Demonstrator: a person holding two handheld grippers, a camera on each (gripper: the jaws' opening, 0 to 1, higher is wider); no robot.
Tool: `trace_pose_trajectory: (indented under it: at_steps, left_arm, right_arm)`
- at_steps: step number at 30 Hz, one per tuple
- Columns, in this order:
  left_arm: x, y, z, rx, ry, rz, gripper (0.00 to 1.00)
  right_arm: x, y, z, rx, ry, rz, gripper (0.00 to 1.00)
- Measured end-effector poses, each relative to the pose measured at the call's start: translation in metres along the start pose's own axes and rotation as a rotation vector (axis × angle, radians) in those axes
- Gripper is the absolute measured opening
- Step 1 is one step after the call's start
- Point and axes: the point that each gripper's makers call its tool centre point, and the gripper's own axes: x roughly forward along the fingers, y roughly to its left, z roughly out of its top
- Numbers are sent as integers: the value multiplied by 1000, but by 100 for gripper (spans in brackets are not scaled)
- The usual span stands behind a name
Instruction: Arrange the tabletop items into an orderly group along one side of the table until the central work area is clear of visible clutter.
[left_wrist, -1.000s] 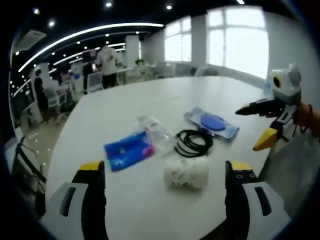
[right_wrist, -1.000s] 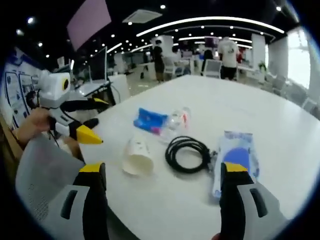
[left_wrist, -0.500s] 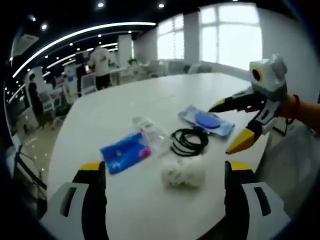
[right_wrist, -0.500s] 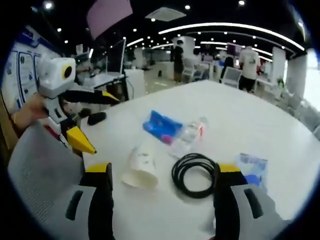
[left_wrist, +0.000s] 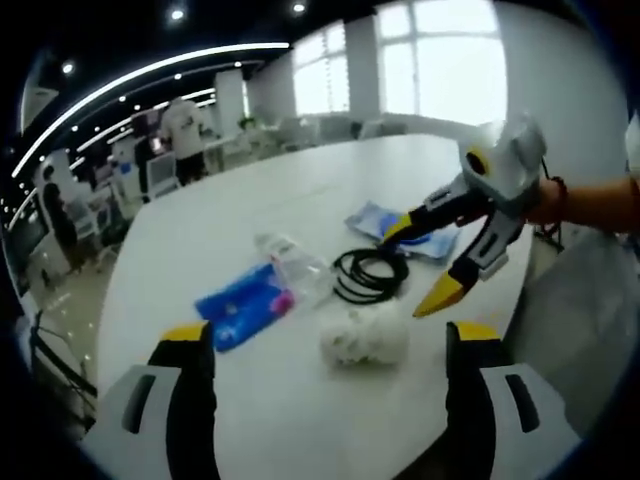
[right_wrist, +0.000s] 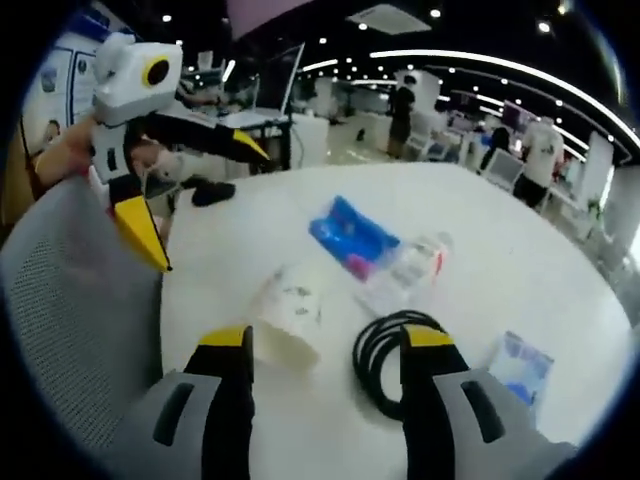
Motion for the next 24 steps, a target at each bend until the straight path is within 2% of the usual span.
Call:
trace_pose_trajectory:
  at_steps: [5, 9, 19, 22, 24]
  left_arm:
    - [1, -1, 0, 5, 2, -15, 91]
    - [3, -2, 0, 12, 3, -22, 91]
    - [7, -6, 0, 1, -4, -63, 90]
    - [7, -6, -1, 4, 4, -67, 90]
    - [7, -7, -2, 1, 8, -74, 90]
  right_arm:
    - [11, 5, -11, -27, 42, 29, 54]
    - [17, 7, -13, -55, 51, 39, 50]
    - [25, 8, -9, -81, 29, 46, 40]
    - [27, 7, -10, -99, 32, 41, 35]
    - [28, 7, -9, -101, 26, 44, 25]
